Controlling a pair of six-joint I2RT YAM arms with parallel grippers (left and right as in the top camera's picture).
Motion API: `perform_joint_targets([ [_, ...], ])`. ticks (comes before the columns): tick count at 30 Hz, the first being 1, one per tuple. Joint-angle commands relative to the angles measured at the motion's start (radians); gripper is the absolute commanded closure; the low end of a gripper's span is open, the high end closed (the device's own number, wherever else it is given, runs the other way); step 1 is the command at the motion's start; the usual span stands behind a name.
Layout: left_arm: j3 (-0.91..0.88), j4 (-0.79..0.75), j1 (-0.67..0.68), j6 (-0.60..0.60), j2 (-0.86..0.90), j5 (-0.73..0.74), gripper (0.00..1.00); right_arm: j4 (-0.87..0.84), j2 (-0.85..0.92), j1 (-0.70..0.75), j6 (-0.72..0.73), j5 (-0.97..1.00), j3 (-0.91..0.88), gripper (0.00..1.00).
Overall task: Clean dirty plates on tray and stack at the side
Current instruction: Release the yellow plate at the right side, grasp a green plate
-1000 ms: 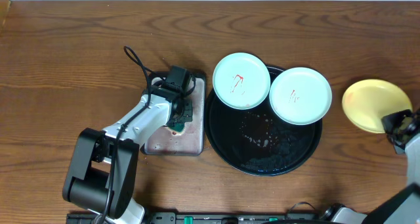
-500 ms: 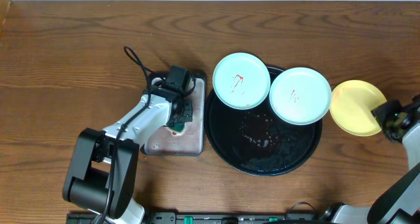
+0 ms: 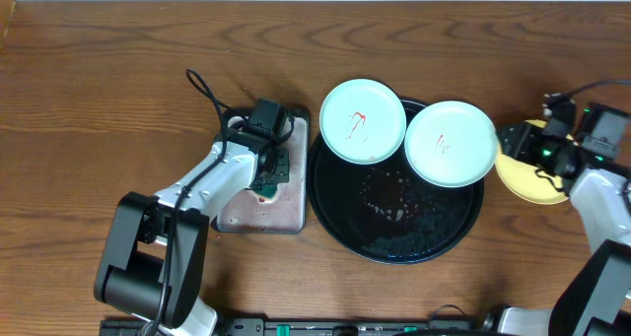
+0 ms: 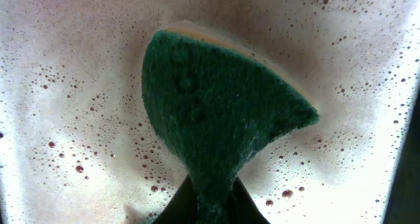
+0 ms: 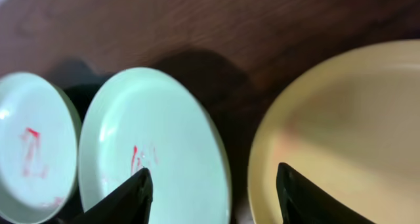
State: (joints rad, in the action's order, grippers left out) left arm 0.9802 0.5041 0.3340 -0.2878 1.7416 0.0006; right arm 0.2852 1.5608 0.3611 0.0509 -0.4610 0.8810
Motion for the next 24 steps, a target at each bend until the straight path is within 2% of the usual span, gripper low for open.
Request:
perform_joint_targets([
  [1,-0.008,0.003,-0.002,-0.006,0.027,0.011,0.93,-0.021,0.053,-0.049,-0.048,0.092,0.014,0.43],
  [3,-0.008,0.003,-0.002,-0.006,0.027,0.011,0.93,-0.032,0.082,-0.066,-0.048,0.094,0.014,0.44],
  [7,-0.008,0.003,-0.002,-0.006,0.027,0.011,0.92,-0.057,0.129,-0.075,-0.035,0.095,0.014,0.60],
  [11,-0.008,0.003,-0.002,-0.006,0.027,0.011,0.92,-0.069,0.140,-0.075,-0.003,0.094,0.014,0.87],
  [13,-0.008,0.003,-0.002,-0.006,0.027,0.011,0.93,-0.069,0.130,-0.073,-0.003,0.094,0.014,0.96],
  [20,-0.008,0.003,-0.002,-0.006,0.027,0.011,0.93,-0.025,-0.013,-0.072,-0.003,0.095,0.015,0.99],
  [24,-0.008,0.003,-0.002,-0.006,0.027,0.011,0.93,0.091,-0.120,-0.085,0.030,0.089,0.015,0.99],
])
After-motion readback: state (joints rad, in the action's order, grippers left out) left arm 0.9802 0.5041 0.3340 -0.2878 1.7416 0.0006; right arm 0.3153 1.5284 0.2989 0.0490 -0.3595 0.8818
